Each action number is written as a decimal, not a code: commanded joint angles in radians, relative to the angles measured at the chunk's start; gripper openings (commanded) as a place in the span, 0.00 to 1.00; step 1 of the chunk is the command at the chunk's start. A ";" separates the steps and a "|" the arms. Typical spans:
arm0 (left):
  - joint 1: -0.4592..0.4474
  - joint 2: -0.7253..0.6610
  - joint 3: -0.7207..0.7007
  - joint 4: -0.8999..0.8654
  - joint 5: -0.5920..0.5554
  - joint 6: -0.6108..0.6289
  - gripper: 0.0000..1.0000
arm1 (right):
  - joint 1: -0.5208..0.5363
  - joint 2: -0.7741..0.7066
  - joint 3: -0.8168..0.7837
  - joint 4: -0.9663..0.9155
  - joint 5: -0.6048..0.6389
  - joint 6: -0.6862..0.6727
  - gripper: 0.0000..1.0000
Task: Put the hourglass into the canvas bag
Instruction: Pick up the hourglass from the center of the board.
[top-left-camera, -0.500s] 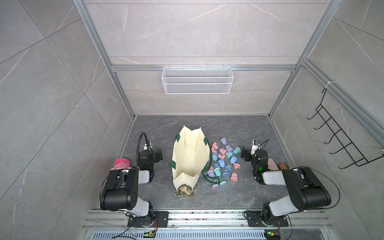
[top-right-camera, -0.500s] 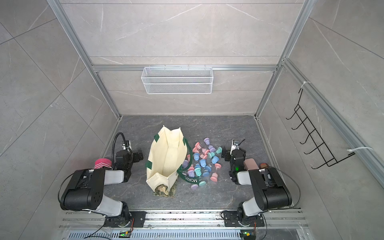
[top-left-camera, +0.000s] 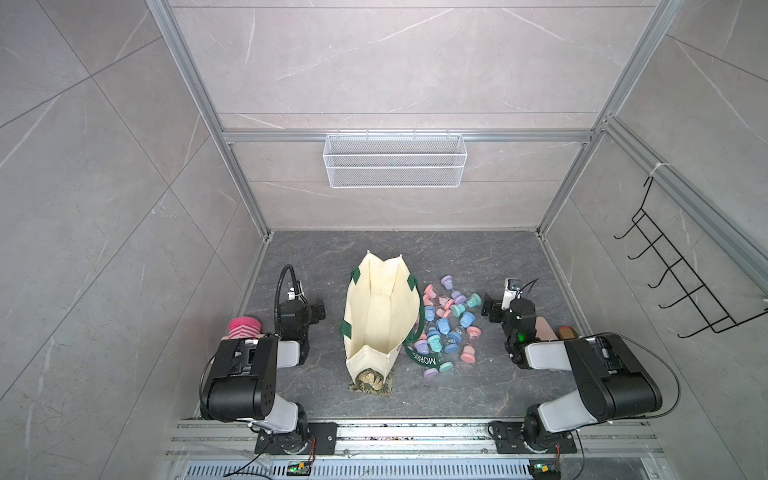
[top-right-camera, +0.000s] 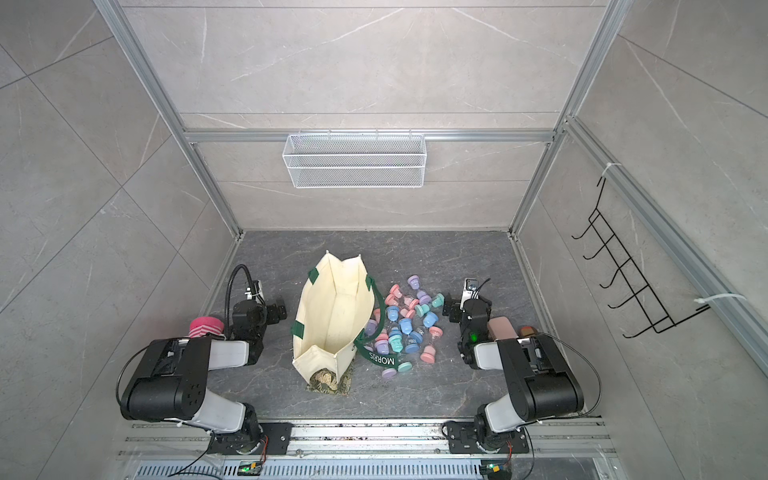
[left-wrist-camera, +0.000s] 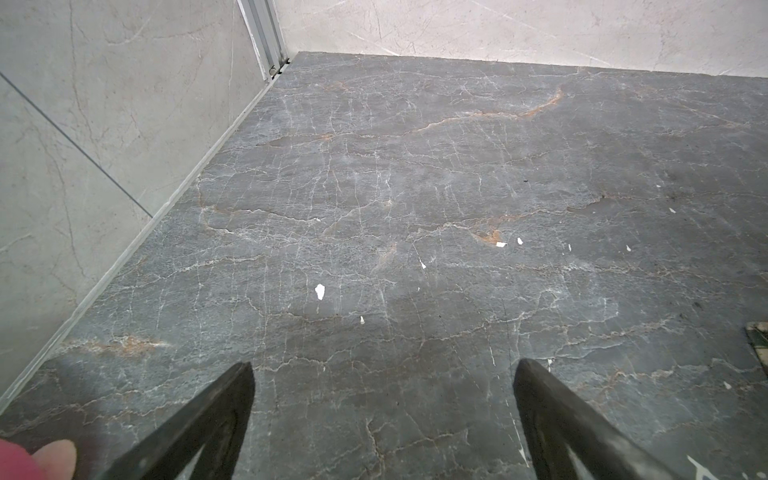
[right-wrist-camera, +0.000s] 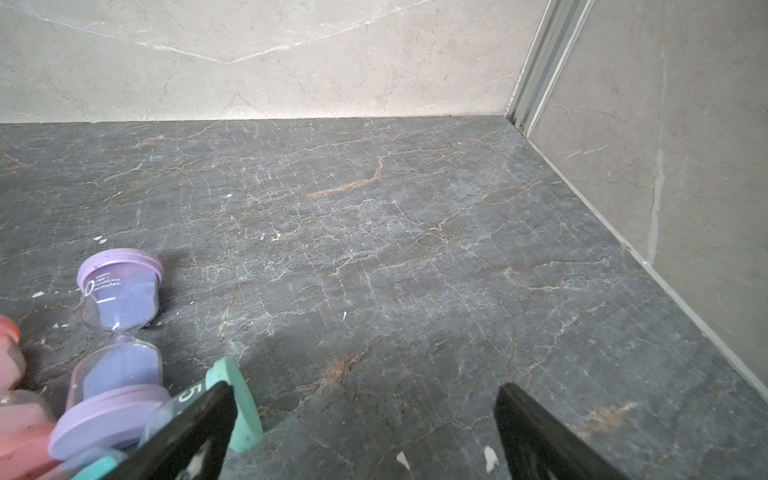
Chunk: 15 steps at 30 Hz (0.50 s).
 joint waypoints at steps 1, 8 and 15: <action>-0.003 -0.007 -0.006 0.052 -0.011 0.016 1.00 | -0.002 0.003 0.010 0.021 -0.007 -0.017 1.00; 0.014 -0.096 0.226 -0.407 -0.130 -0.052 1.00 | 0.049 -0.209 0.193 -0.421 0.147 0.009 1.00; 0.050 -0.196 0.707 -1.072 -0.108 -0.450 0.96 | 0.029 -0.270 0.699 -1.345 -0.081 0.607 1.00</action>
